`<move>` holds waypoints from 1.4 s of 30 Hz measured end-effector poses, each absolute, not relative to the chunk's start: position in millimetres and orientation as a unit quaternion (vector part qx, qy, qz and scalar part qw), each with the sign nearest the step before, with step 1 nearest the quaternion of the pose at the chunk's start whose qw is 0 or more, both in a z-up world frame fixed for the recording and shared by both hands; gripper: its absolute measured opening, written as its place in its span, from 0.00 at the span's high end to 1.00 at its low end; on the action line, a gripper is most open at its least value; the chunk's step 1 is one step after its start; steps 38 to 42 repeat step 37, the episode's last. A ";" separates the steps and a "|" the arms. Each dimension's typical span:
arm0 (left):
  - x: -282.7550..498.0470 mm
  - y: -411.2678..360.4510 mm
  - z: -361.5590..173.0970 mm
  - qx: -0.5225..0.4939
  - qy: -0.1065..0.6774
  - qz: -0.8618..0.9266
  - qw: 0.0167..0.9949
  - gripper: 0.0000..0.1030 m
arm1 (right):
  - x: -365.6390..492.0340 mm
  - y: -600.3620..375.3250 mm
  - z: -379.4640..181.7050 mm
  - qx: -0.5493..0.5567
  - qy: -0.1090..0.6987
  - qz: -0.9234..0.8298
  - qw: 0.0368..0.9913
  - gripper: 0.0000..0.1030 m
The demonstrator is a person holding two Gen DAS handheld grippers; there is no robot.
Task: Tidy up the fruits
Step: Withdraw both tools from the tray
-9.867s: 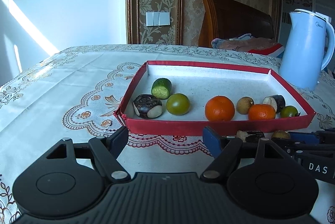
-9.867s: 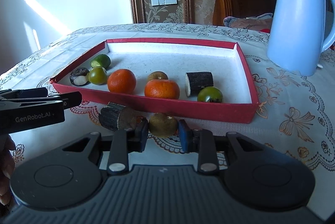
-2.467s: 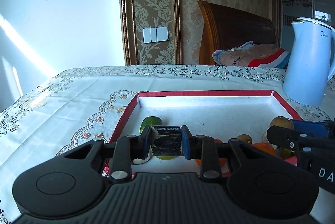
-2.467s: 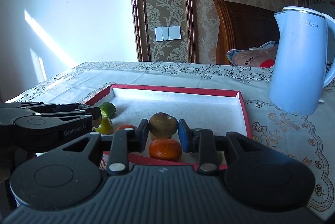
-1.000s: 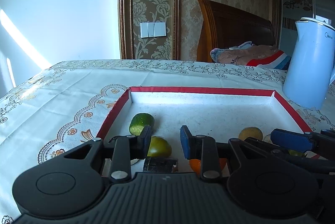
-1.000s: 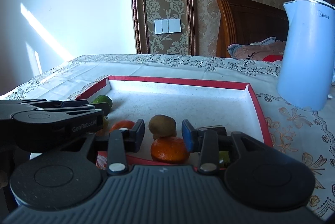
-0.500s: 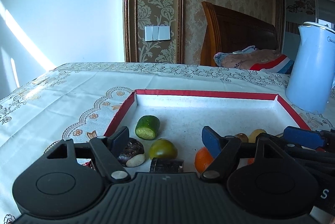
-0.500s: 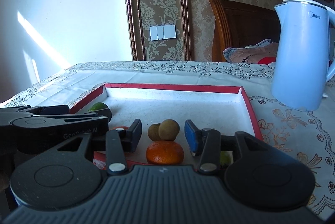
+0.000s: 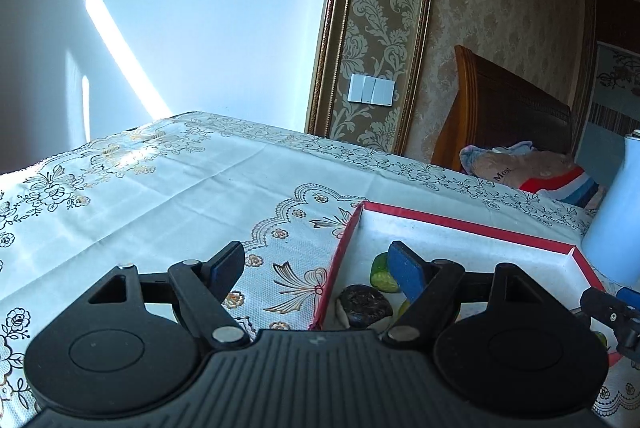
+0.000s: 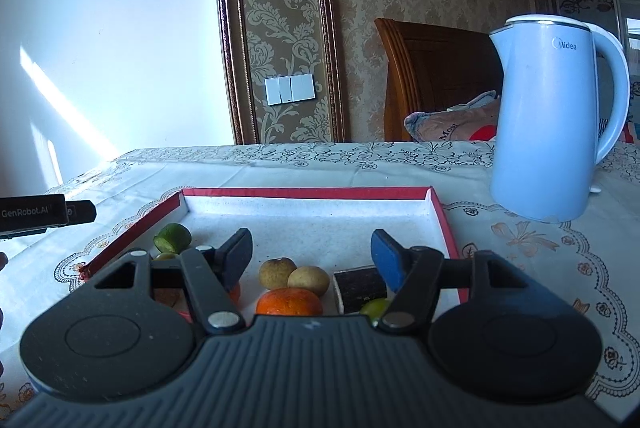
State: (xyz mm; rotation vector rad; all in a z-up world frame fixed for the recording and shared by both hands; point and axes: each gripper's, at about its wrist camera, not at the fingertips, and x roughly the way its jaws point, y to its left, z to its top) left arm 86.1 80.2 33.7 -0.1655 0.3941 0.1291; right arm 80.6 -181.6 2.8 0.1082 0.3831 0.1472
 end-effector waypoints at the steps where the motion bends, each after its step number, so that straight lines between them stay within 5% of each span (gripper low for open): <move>1: 83.3 79.5 32.3 -0.077 0.198 0.065 0.975 0.24 | 80.4 -181.4 3.0 0.054 0.191 0.073 0.977 0.38; 6: 68.6 63.8 31.0 -0.057 0.201 0.057 0.976 0.10 | 75.6 -181.1 1.5 0.060 0.196 0.075 0.976 0.30; 42: 43.5 27.4 18.2 -0.030 0.230 0.017 0.973 0.00 | 29.1 -186.1 -10.6 0.082 0.210 0.078 0.971 0.14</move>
